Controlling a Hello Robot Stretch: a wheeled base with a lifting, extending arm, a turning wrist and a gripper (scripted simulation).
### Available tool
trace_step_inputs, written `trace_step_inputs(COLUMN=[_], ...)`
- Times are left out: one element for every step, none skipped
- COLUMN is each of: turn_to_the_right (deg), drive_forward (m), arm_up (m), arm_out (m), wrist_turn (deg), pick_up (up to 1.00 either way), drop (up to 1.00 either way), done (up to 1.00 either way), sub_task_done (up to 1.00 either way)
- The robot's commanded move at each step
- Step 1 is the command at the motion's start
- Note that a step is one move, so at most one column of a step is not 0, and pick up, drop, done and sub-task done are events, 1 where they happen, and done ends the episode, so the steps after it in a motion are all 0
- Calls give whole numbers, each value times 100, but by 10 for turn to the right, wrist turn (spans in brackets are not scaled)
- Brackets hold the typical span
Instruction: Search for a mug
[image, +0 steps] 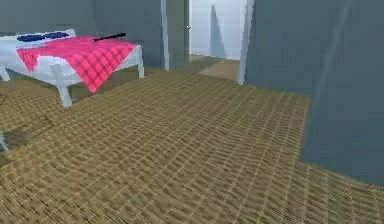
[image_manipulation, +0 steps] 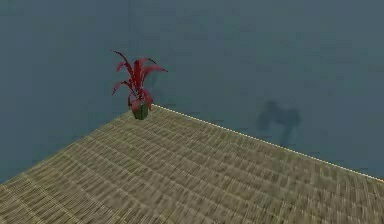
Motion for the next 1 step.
trace_step_inputs(turn_to_the_right=[-390], drive_forward=[0], arm_up=[0], arm_out=[0], wrist_turn=[0], pick_up=[0], drop=[0], done=[0], sub_task_done=[0])
